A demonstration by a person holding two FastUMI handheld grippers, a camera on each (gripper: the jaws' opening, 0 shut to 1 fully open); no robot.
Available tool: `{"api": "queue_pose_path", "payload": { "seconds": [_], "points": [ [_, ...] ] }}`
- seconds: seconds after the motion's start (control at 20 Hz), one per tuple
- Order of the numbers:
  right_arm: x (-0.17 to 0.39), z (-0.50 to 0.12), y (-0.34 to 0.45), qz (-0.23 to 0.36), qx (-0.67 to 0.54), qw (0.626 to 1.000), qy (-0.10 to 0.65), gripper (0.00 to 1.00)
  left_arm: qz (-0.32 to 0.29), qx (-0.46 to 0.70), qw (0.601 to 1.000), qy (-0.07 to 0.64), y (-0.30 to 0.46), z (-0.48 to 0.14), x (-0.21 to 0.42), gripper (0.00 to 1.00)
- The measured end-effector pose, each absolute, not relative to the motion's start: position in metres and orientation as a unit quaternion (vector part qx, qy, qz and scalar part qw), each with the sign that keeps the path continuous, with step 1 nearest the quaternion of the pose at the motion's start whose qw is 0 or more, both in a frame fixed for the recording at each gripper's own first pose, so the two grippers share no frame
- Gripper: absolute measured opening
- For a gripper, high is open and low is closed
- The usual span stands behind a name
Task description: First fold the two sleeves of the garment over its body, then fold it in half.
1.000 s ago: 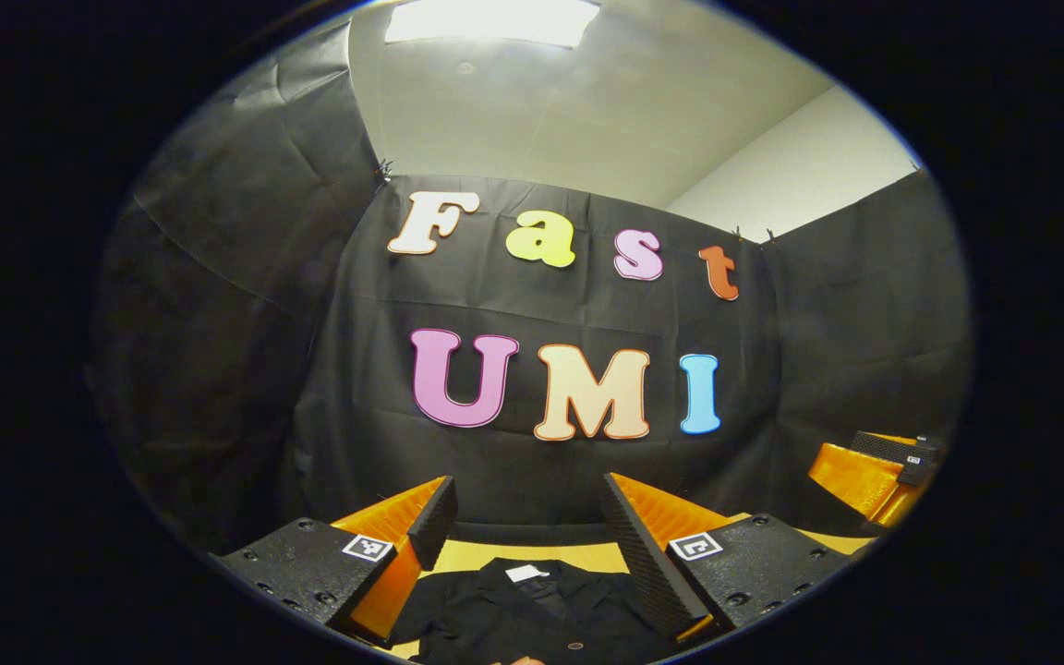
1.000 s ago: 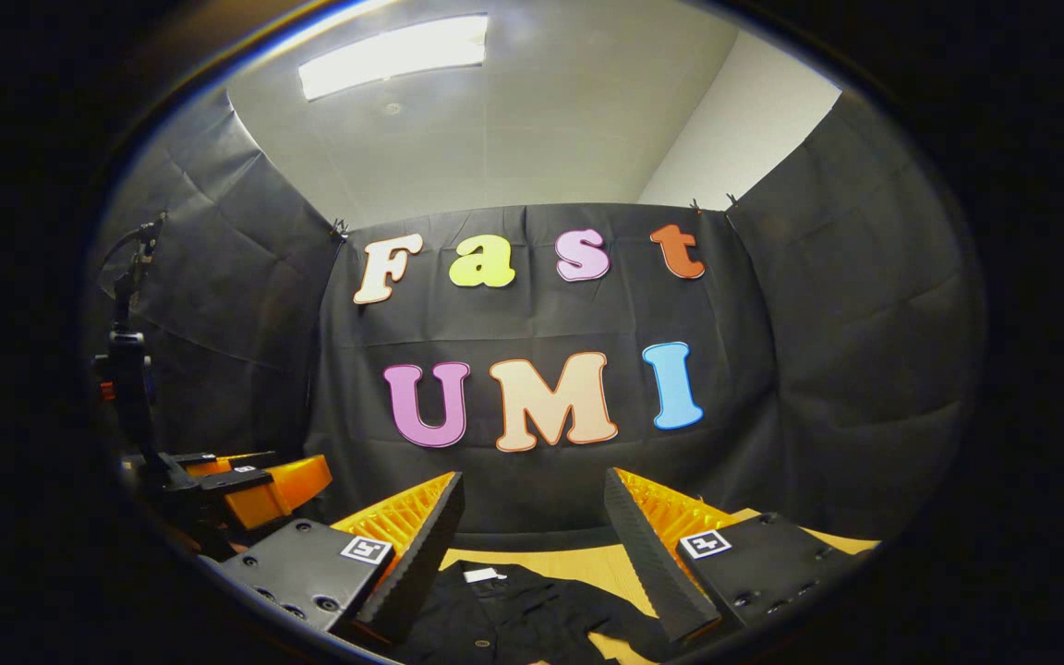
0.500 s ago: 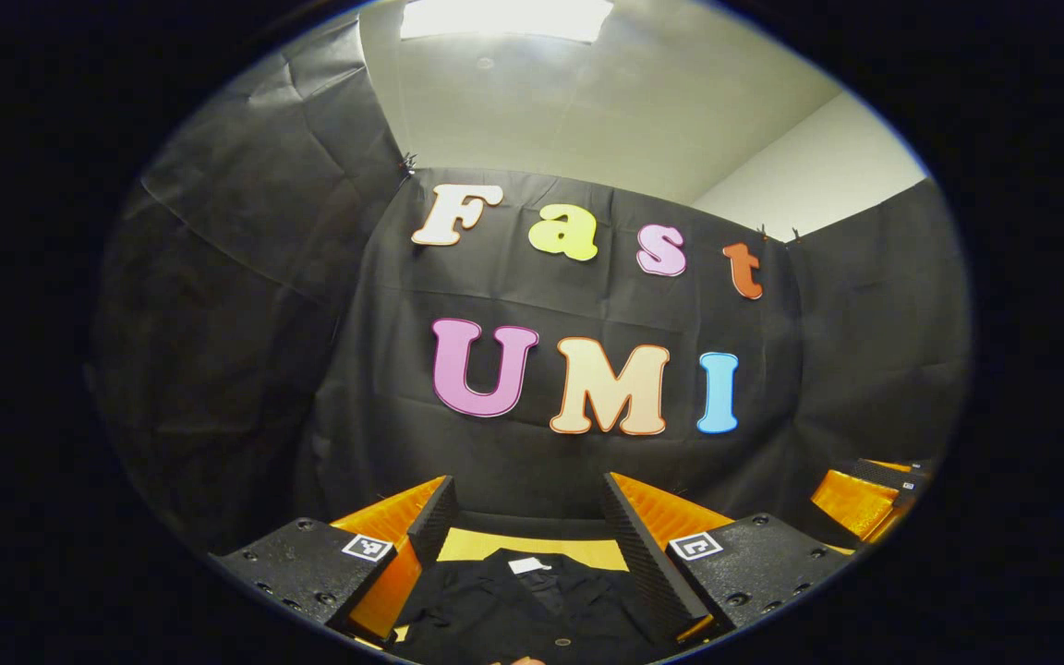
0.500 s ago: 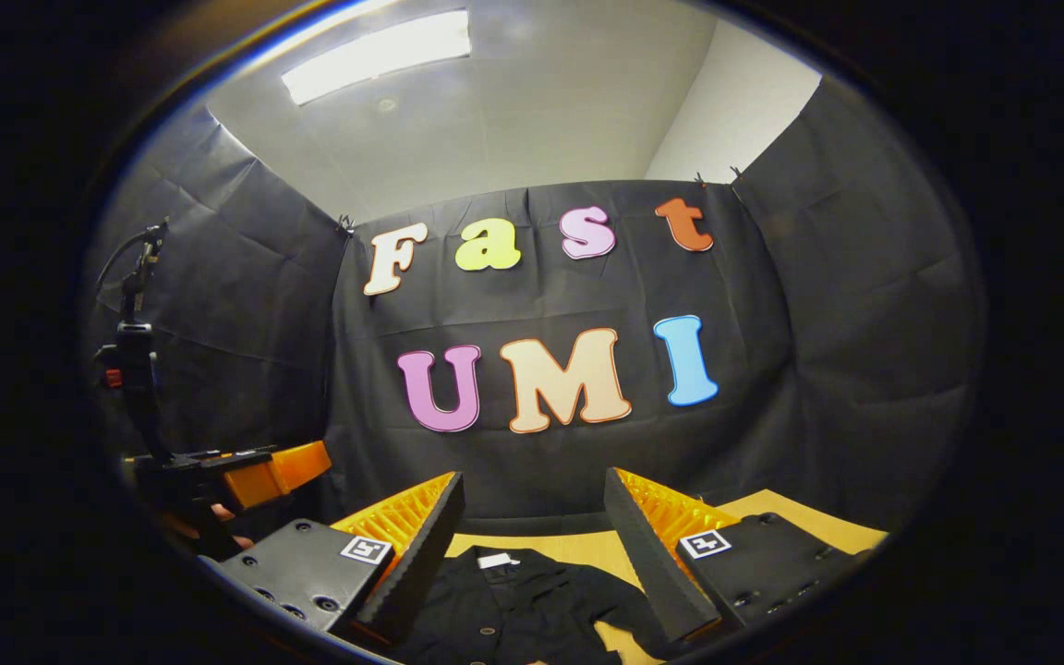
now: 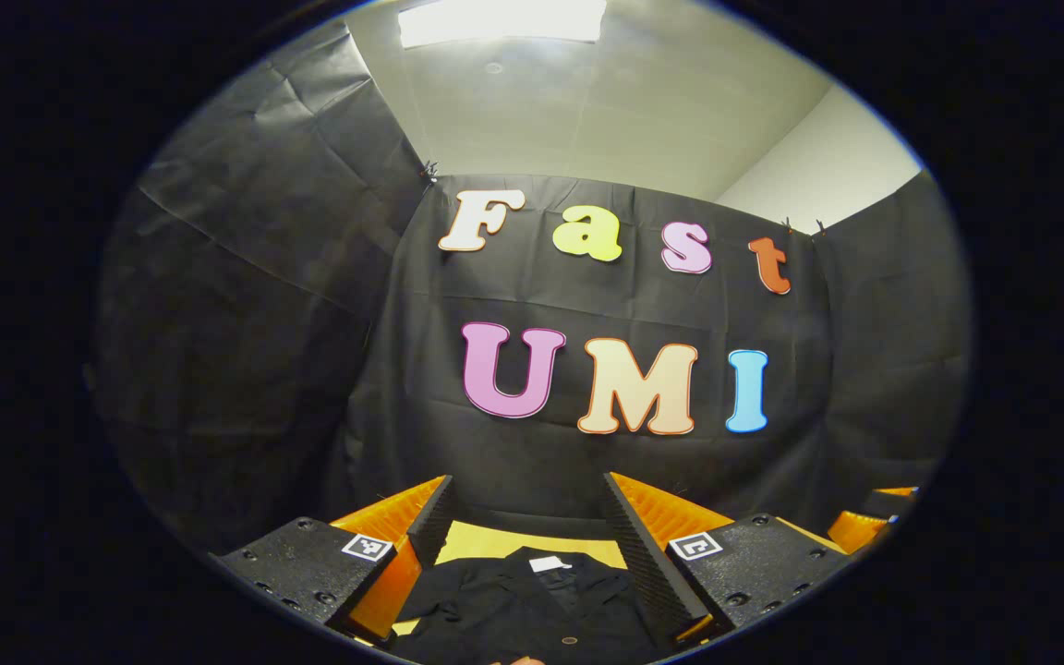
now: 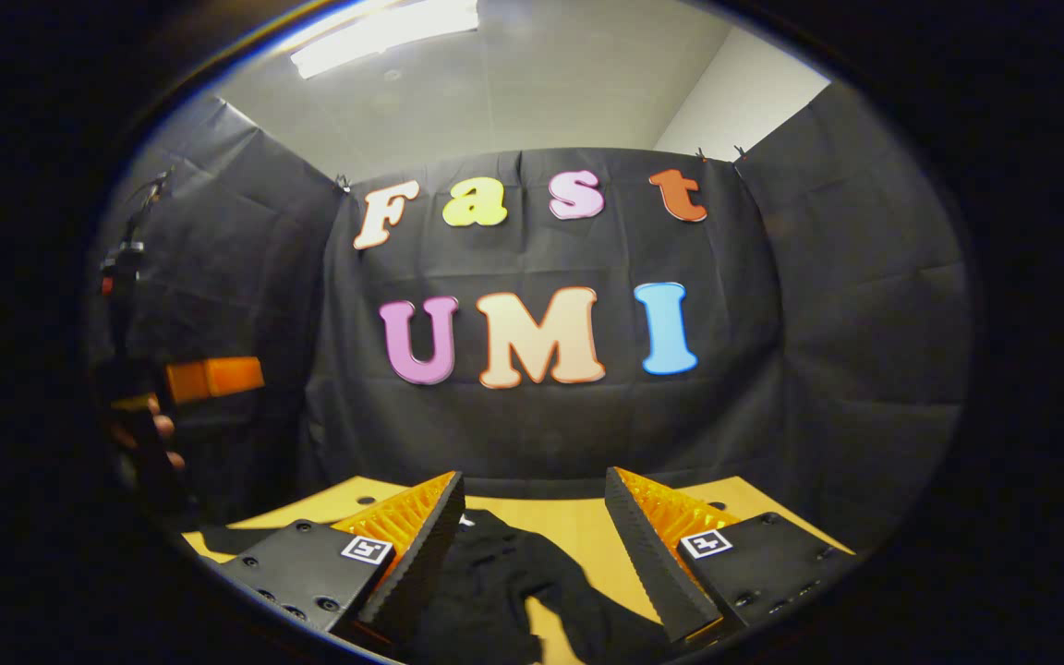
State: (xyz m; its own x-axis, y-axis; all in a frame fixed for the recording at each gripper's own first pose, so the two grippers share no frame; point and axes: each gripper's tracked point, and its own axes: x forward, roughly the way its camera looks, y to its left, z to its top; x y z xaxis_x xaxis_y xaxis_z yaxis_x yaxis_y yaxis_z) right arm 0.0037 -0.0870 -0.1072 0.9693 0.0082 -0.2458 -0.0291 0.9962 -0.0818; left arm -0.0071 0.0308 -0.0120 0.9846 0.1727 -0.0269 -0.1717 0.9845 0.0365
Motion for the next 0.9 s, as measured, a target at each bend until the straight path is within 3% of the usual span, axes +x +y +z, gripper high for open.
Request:
{"api": "queue_pose_path", "payload": {
  "seconds": [0.1,0.4,0.9],
  "points": [
    [-0.002,-0.142,-0.123,-0.009,-0.067,0.985,0.159,0.94,0.096,0.023,0.995,0.012,0.027,-0.010,-0.009,0.92],
    [-0.028,-0.250,-0.205,-0.029,-0.084,0.953,0.288,0.97,0.118,0.033,0.992,0.016,0.011,-0.014,-0.008,0.92],
    [-0.074,-0.365,-0.259,-0.020,-0.058,0.889,0.454,0.97,0.136,0.060,0.989,0.015,-0.017,-0.014,-0.014,0.92]
  ]
}}
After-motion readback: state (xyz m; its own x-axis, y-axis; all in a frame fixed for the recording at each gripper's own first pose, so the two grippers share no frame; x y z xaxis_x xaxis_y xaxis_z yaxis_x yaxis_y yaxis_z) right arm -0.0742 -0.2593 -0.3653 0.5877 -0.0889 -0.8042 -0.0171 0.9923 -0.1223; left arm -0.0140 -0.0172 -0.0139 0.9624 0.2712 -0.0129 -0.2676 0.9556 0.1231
